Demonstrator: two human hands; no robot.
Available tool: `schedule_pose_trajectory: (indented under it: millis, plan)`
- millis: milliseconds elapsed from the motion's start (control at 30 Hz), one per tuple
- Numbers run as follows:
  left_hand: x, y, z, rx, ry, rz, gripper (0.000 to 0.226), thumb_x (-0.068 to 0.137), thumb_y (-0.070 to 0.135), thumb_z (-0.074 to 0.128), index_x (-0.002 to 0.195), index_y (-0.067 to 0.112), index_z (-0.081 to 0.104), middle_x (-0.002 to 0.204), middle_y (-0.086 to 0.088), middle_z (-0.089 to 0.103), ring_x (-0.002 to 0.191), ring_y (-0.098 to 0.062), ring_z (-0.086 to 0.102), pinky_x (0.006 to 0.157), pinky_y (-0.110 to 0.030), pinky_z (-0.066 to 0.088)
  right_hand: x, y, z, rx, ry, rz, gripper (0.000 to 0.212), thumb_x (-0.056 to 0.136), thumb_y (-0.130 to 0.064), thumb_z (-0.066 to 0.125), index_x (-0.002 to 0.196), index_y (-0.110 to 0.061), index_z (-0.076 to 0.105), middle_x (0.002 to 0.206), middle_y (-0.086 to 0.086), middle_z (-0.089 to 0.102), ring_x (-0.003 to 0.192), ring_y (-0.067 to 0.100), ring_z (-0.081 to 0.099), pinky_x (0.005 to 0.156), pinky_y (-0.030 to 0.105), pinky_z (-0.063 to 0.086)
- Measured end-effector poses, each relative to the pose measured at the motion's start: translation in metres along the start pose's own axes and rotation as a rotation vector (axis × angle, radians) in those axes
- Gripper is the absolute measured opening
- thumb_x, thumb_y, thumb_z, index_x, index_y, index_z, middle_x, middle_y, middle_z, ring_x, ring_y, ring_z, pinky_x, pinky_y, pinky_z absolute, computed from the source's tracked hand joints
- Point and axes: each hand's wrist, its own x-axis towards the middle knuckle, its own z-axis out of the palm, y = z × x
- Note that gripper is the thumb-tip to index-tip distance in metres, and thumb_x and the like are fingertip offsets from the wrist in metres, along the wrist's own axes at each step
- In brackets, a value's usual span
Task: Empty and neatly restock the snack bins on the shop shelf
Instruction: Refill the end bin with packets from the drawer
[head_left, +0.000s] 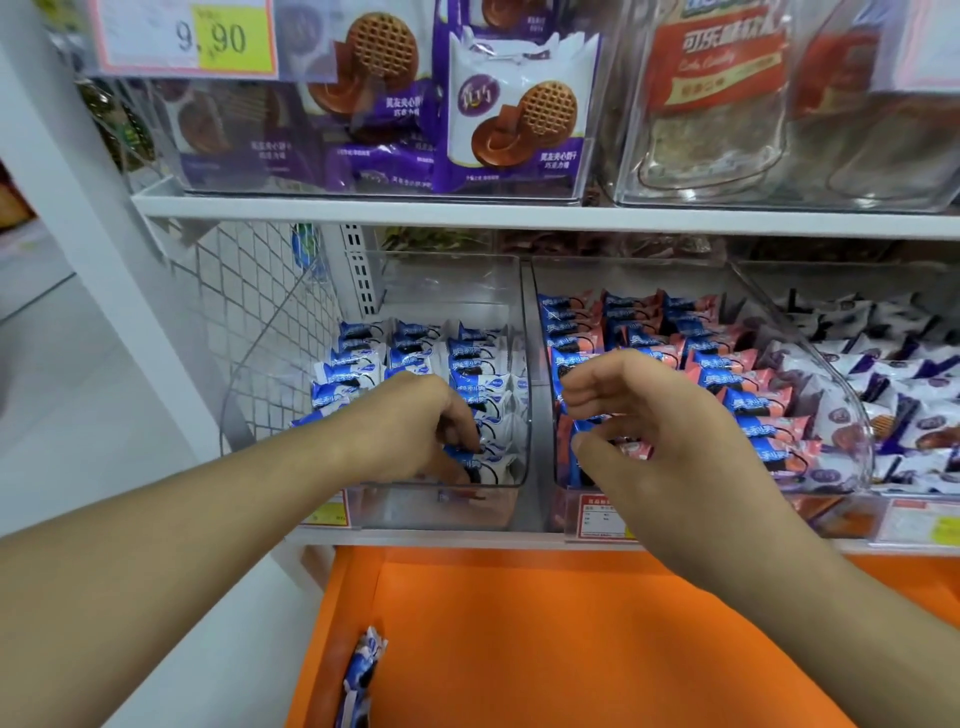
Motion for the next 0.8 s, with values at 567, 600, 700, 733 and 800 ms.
schedule_pose_trajectory:
  millis: [567,600,700,733,800]
  plan:
    - [-0.094,-0.010,-0.029,-0.385,0.364,-0.086,0.011,0.091,0.028,0.077,0.098,0.037,0.077,0.100,0.019,0.075,0.091,-0.002,0.071,0.086,-0.031,0.058,-0.009,-0.006,0.003,-0.097,-0.078,-0.029,0.038,0.092,-0.009,0.072,0.114,-0.039,0.063,0.110,-0.032,0.060,0.110,-0.004,0.059,0.092,0.017,0.049]
    - [-0.114,-0.015,-0.028,-0.359,0.405,-0.081,0.015,0.091,0.026,0.076,0.099,0.039,0.076,0.101,0.022,0.074,0.094,-0.001,0.070,0.086,-0.026,0.056,-0.010,-0.010,0.004,-0.128,-0.083,-0.052,0.039,0.091,-0.010,0.072,0.114,-0.040,0.063,0.110,-0.031,0.059,0.108,-0.004,0.058,0.090,0.015,0.048]
    - [-0.161,-0.034,-0.019,-0.126,0.424,-0.083,0.025,0.092,0.033,0.073,0.111,0.050,0.071,0.116,0.039,0.064,0.109,0.014,0.060,0.093,-0.002,0.040,-0.007,-0.028,0.015,-0.114,-0.102,-0.118,0.038,0.090,-0.008,0.072,0.112,-0.039,0.065,0.104,-0.021,0.062,0.097,0.006,0.060,0.080,0.018,0.049]
    - [-0.172,-0.040,-0.015,-0.070,0.386,-0.085,0.029,0.093,0.037,0.071,0.118,0.052,0.068,0.124,0.042,0.059,0.117,0.017,0.055,0.098,0.001,0.034,-0.002,-0.033,0.023,-0.105,-0.125,-0.128,0.037,0.091,-0.009,0.072,0.112,-0.039,0.066,0.103,-0.019,0.064,0.096,0.007,0.061,0.081,0.017,0.049]
    - [-0.186,-0.053,-0.005,0.026,0.331,-0.070,0.039,0.095,0.043,0.066,0.133,0.053,0.061,0.138,0.042,0.050,0.132,0.016,0.045,0.110,-0.004,0.030,0.017,-0.040,0.047,-0.160,-0.202,-0.149,0.035,0.093,-0.013,0.072,0.116,-0.039,0.066,0.104,-0.021,0.063,0.100,0.000,0.059,0.082,0.012,0.046]
